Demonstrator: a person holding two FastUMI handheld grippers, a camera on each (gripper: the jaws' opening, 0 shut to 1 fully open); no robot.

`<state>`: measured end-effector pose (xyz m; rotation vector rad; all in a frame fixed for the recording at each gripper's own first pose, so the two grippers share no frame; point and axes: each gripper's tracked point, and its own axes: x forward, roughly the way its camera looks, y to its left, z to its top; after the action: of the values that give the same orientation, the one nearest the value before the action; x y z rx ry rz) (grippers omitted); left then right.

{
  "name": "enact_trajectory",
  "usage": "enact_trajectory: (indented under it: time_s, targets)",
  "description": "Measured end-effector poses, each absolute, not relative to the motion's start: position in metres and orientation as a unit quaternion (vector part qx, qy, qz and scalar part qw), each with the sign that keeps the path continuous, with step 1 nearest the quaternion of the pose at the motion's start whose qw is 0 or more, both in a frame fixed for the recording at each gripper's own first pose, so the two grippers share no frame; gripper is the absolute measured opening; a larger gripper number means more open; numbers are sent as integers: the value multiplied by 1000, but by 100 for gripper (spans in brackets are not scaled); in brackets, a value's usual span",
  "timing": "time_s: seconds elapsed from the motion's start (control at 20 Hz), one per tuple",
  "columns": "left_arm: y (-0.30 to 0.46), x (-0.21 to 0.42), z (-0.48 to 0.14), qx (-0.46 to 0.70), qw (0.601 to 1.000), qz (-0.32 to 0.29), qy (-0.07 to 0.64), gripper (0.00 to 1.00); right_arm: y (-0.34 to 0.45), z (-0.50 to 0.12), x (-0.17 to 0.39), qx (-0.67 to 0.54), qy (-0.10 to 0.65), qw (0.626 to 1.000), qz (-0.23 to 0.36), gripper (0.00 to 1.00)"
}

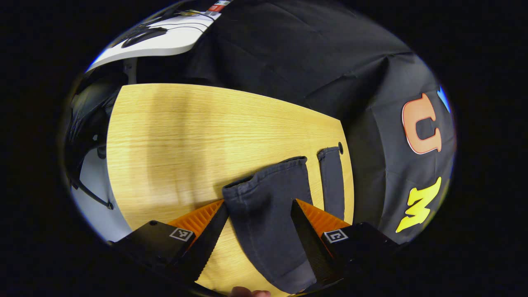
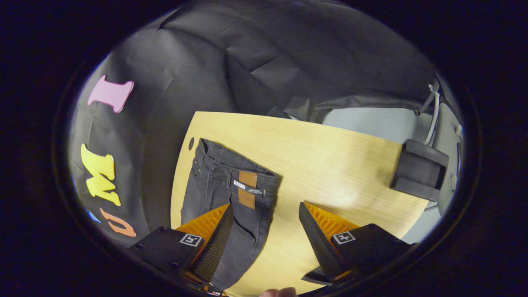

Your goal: Grasp the waist and the cuffs of the jeans and fold them to make the two legs overlap; first hold the waist and fold one-third of the jeans toward the cuffs, then hold the cuffs and fold the remaining one-third in the same direction to finish folding.

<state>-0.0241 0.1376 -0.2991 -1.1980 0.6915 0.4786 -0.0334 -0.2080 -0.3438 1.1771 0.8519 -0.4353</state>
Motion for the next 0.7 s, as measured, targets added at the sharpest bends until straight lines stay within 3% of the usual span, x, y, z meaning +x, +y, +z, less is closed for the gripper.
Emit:
enact_trajectory:
  time_s: [0.1, 0.15, 0.2, 0.3, 0.4, 0.45, 0.5, 0.55, 0.6, 0.65, 0.7]
  targets:
    - [137, -17, -299, -543, 748, 216, 315, 99, -213, -344, -21, 534, 377, 730, -200, 98]
    - [135, -13, -298, -543, 749, 213, 315, 99, -214, -347, -16, 531, 377, 732, -199, 92]
    - [134, -9, -298, -542, 750, 210, 315, 99, -212, -348, -12, 525, 379, 736, -196, 98]
    - [133, -3, -298, -541, 752, 204, 316, 98, -206, -348, 1, 509, 388, 745, -186, 92]
    - [128, 3, -296, -538, 754, 196, 320, 98, -196, -350, 11, 487, 401, 755, -180, 96]
    - [126, 6, -297, -536, 755, 194, 325, 96, -192, -351, 14, 467, 408, 763, -181, 96]
    - [123, 8, -297, -535, 755, 189, 329, 84, -191, -352, 15, 451, 416, 768, -184, 92]
    - [121, 11, -299, -531, 755, 184, 337, 92, -191, -354, 16, 435, 425, 771, -190, 92]
    - [119, 12, -301, -527, 756, 180, 345, 90, -192, -359, 16, 421, 433, 770, -203, 98]
    - [117, 13, -303, -522, 755, 178, 354, 94, -197, -361, 12, 408, 447, 766, -218, 88]
    - [117, 15, -307, -520, 754, 177, 360, 78, -203, -362, 8, 400, 451, 763, -234, 83]
